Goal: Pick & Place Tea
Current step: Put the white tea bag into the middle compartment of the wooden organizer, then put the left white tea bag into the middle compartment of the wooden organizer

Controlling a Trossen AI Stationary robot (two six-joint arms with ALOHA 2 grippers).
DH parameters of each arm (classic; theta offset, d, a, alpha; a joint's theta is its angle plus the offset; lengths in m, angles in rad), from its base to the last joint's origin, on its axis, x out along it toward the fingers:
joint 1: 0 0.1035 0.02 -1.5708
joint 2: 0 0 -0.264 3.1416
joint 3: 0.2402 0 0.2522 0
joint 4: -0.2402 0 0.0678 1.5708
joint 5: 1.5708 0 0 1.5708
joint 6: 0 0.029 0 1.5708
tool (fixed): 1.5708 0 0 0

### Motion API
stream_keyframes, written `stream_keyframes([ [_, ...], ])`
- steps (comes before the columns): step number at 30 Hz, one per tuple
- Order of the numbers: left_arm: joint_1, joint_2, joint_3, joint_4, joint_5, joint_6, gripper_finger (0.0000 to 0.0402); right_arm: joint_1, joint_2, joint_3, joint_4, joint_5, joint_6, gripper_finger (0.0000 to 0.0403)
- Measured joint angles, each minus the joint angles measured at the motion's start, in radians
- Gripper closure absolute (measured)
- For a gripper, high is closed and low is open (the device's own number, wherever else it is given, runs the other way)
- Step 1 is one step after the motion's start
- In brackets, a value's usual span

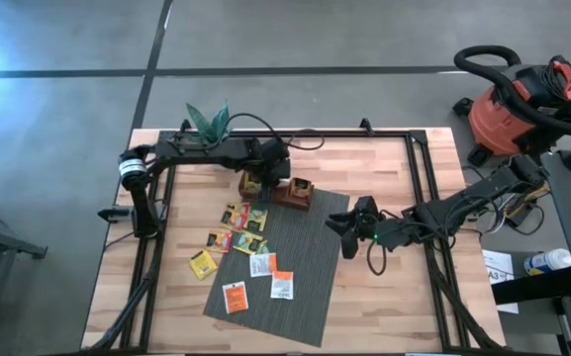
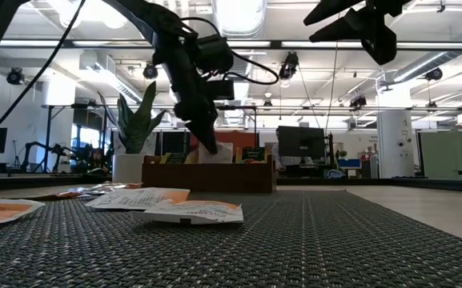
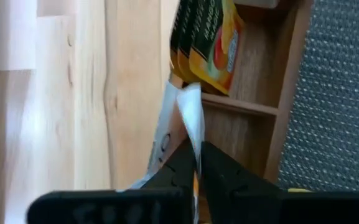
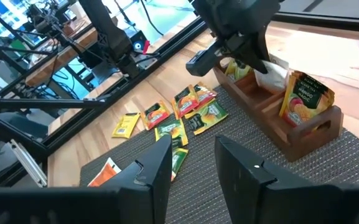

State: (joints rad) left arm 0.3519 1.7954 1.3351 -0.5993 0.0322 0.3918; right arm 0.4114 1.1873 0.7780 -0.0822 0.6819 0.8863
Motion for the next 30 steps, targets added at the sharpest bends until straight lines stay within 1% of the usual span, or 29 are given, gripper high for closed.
stream_keyframes([
  [4, 0.0, 0.0, -0.017, -0.007, -0.006, -0.002, 0.0352, 0.0, 0.0, 0.0, -0.009, 0.0, 0.005, 0.0287],
  [9, -0.002, -0.004, -0.018, -0.013, -0.082, -0.006, 0.0328, 0.0, 0.0, 0.0, -0.012, 0.0, 0.005, 0.0287],
  [14, -0.002, -0.027, 0.008, -0.016, -0.136, -0.006, 0.0326, 0.0, 0.0, 0.0, -0.013, 0.0, 0.005, 0.0287],
  [20, -0.004, -0.061, 0.052, -0.044, -0.141, -0.012, 0.0326, 0.0, 0.0, 0.0, -0.016, 0.0, 0.006, 0.0287],
  [22, -0.006, -0.077, 0.065, -0.059, -0.144, -0.035, 0.0326, 0.0, 0.0, 0.0, -0.018, 0.0, 0.009, 0.0287],
  [24, -0.009, -0.091, 0.08, -0.083, -0.144, -0.093, 0.0326, 0.0, 0.001, 0.0, -0.02, -0.001, 0.013, 0.0287],
  [26, -0.013, -0.102, 0.11, -0.137, -0.126, -0.212, 0.0326, 0.0, 0.001, 0.001, -0.039, -0.001, 0.041, 0.0287],
  [27, -0.013, -0.105, 0.137, -0.187, -0.098, -0.286, 0.0326, -0.002, 0.001, 0.001, -0.061, -0.002, 0.069, 0.0287],
  [28, -0.013, -0.105, 0.169, -0.25, -0.054, -0.359, 0.0326, -0.004, 0.001, 0.001, -0.09, -0.003, 0.106, 0.0287],
  [30, -0.012, -0.1, 0.238, -0.388, 0.083, -0.485, 0.0326, -0.006, 0.001, 0.001, -0.169, -0.009, 0.194, 0.0287],
])
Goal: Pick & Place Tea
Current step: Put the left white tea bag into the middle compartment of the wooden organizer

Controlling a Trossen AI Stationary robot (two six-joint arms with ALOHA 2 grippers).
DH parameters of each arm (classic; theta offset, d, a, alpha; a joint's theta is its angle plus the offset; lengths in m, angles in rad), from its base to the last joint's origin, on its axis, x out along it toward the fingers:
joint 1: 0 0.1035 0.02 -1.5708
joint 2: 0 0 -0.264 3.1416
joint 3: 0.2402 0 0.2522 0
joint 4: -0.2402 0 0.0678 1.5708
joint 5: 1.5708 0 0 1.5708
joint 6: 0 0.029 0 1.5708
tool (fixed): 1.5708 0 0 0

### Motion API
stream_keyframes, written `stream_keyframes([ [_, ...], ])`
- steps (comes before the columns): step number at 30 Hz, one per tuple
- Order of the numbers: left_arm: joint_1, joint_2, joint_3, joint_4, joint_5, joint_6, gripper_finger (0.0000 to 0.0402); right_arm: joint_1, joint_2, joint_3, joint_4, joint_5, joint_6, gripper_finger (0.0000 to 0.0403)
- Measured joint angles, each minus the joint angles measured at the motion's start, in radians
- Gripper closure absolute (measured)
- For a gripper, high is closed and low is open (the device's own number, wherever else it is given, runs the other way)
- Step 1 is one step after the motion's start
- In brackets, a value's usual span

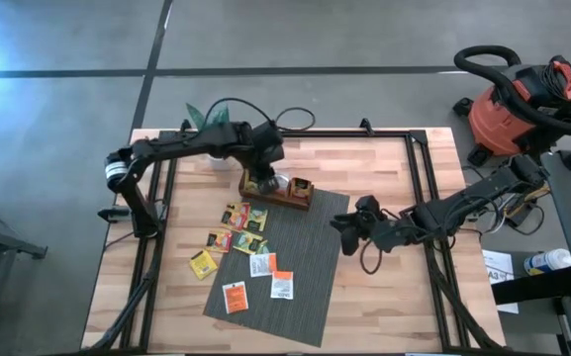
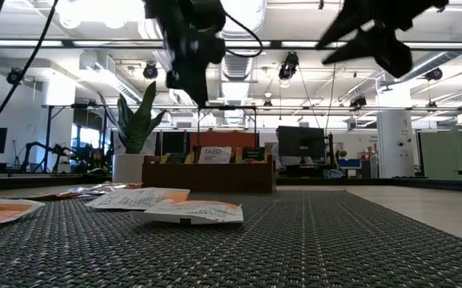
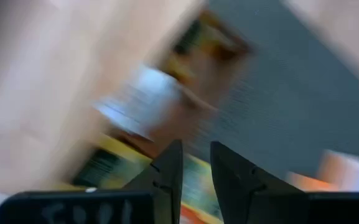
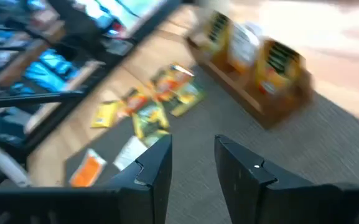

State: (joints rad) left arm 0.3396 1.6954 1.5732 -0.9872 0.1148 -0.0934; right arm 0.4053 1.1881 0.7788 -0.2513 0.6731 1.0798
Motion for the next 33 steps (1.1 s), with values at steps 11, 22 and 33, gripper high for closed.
stream_keyframes([
  [11, -0.02, -0.022, 0.323, -0.123, 0.268, -0.357, 0.0326, 0.0, 0.0, 0.0, -0.098, -0.072, 0.114, 0.0287],
  [22, -0.02, -0.022, 0.453, -0.062, 0.266, -0.356, 0.0326, 0.01, -0.001, 0.001, -0.067, -0.098, 0.075, 0.0287],
  [33, -0.019, -0.017, 0.451, -0.053, 0.265, -0.356, 0.0326, 0.009, -0.001, 0.001, -0.066, -0.106, 0.059, 0.0287],
])
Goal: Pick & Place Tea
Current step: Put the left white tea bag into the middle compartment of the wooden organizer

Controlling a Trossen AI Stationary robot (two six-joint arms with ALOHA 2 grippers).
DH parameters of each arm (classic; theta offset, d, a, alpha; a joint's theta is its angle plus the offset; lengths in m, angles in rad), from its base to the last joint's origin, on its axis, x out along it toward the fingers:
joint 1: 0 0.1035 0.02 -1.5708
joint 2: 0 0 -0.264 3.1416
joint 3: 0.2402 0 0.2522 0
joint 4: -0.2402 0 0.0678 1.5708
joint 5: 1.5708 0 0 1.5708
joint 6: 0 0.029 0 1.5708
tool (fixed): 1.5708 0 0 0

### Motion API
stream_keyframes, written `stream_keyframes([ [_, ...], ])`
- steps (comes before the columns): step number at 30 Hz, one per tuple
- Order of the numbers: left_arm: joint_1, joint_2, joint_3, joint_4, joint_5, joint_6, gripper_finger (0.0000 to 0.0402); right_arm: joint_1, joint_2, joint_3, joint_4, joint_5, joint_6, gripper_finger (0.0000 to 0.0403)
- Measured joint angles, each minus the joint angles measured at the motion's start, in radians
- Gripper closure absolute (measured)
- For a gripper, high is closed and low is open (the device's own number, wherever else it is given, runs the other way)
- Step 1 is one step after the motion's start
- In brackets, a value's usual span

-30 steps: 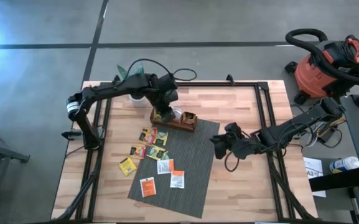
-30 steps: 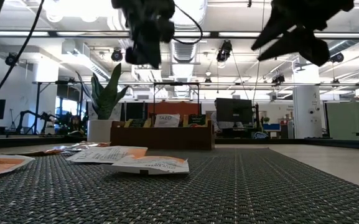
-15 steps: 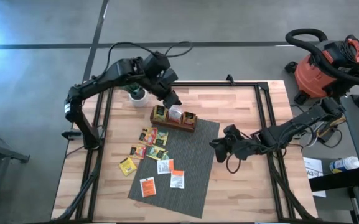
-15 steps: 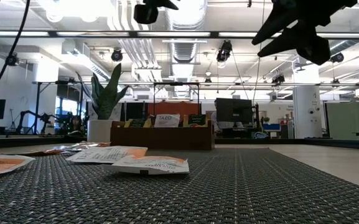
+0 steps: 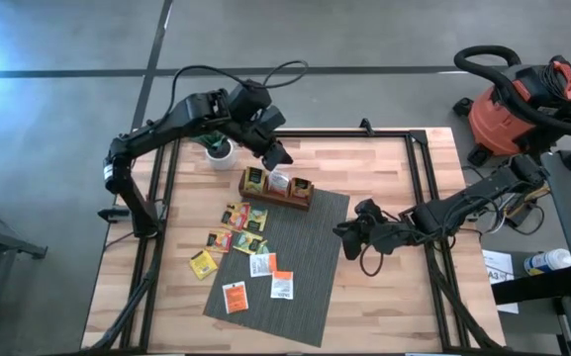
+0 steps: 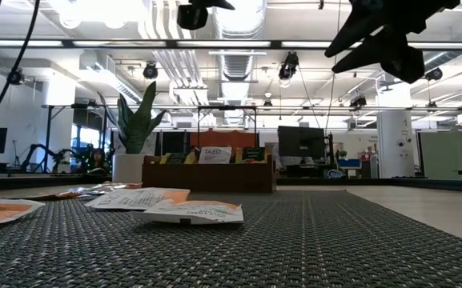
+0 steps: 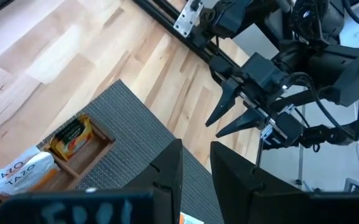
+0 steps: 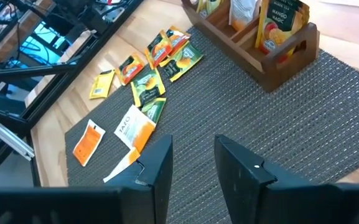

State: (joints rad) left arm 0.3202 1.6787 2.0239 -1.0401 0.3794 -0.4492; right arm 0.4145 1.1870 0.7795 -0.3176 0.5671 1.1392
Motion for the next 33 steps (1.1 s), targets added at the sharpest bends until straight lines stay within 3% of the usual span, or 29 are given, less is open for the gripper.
stream_keyframes([
  [23, 0.0, 0.001, -0.001, 0.0, -0.001, 0.001, 0.0326, -0.003, 0.0, 0.0, -0.007, 0.014, -0.059, 0.0287],
  [29, 0.0, 0.001, -0.002, 0.042, -0.051, 0.006, 0.0326, -0.002, 0.002, 0.0, -0.006, 0.013, -0.029, 0.0287],
  [33, -0.03, -0.022, -0.004, -0.036, -0.063, 0.099, 0.0326, -0.002, 0.003, 0.0, -0.007, 0.013, -0.018, 0.0287],
])
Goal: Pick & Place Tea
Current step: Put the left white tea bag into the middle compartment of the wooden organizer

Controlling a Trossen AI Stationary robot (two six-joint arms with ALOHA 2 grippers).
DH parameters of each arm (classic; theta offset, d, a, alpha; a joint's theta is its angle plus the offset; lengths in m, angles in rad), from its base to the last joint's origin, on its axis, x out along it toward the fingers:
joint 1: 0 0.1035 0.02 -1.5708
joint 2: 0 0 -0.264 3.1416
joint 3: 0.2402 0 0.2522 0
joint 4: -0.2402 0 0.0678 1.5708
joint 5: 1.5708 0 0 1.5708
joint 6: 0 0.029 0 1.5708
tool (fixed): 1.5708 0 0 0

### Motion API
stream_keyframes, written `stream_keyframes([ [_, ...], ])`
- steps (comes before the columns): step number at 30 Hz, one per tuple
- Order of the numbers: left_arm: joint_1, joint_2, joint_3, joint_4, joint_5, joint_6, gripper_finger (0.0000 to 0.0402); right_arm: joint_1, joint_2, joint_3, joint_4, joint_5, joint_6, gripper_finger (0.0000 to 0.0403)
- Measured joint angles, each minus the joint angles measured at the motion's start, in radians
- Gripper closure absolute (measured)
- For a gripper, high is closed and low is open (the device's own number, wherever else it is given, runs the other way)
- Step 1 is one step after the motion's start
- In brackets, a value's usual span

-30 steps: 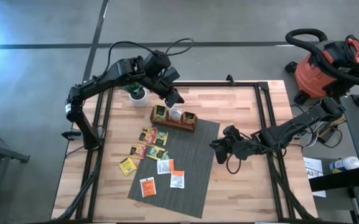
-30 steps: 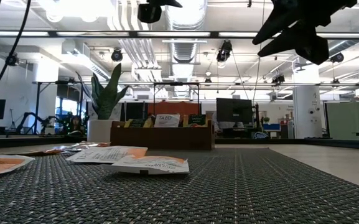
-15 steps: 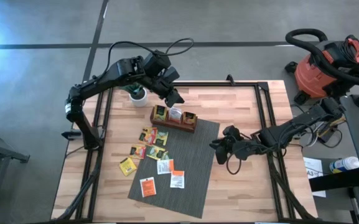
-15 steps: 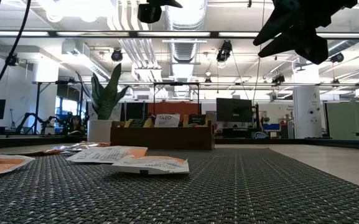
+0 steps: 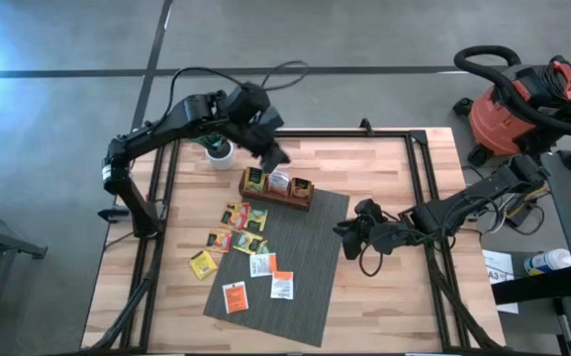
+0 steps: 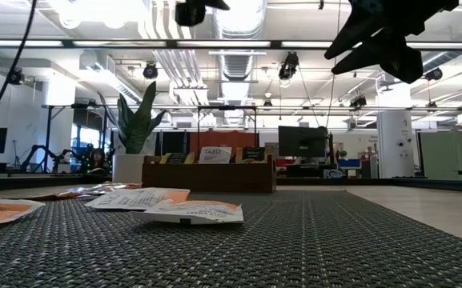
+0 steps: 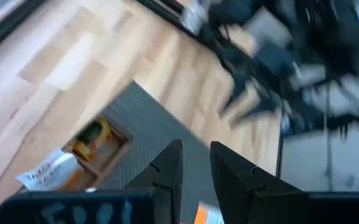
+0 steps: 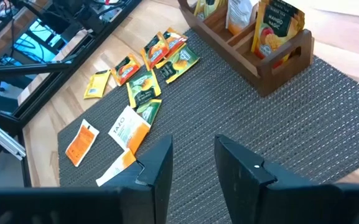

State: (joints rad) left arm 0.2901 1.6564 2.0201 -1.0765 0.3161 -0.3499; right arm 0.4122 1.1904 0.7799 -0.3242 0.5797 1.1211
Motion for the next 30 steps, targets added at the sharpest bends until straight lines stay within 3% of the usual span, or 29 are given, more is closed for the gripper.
stream_keyframes([
  [4, -0.08, -0.07, -0.044, -0.057, -0.028, 0.12, 0.0326, 0.0, 0.0, 0.0, -0.001, 0.0, 0.001, 0.0287],
  [8, -0.192, -0.161, -0.168, -0.027, -0.081, 0.157, 0.0326, 0.0, 0.0, 0.0, -0.001, 0.0, 0.001, 0.0287],
  [13, -0.289, -0.257, -0.325, 0.052, -0.085, 0.02, 0.0326, 0.0, 0.0, 0.0, -0.002, 0.0, -0.002, 0.0287],
  [17, -0.328, -0.288, -0.433, 0.213, -0.087, -0.069, 0.0326, -0.001, 0.0, -0.001, -0.01, -0.001, -0.003, 0.0287],
  [20, -0.356, -0.303, -0.51, 0.202, -0.081, -0.149, 0.0326, -0.001, 0.0, -0.001, -0.009, -0.002, -0.002, 0.0287],
  [22, -0.389, -0.317, -0.58, 0.184, -0.114, -0.204, 0.0326, -0.001, 0.0, -0.001, -0.01, -0.002, -0.002, 0.0287],
  [26, -0.493, -0.34, -0.732, 0.175, -0.278, -0.256, 0.0326, -0.001, 0.0, -0.001, -0.014, -0.005, -0.003, 0.0287],
  [30, -0.583, -0.355, -0.855, 0.22, -0.291, -0.266, 0.0326, -0.001, 0.0, -0.001, -0.017, -0.005, -0.006, 0.0287],
])
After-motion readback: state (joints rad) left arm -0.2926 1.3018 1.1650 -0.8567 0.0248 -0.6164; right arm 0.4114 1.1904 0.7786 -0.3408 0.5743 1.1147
